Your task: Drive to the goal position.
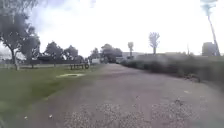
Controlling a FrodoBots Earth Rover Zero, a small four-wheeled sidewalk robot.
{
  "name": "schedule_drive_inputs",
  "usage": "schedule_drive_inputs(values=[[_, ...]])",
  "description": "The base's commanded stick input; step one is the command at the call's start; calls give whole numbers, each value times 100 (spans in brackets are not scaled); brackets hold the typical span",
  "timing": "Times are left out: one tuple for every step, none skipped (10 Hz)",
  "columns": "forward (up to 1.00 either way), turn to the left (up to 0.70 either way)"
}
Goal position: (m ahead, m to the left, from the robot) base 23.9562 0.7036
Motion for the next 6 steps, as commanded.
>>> schedule_drive_inputs(values=[[70,0],[70,0],[70,0],[70,0],[70,0],[70,0]])
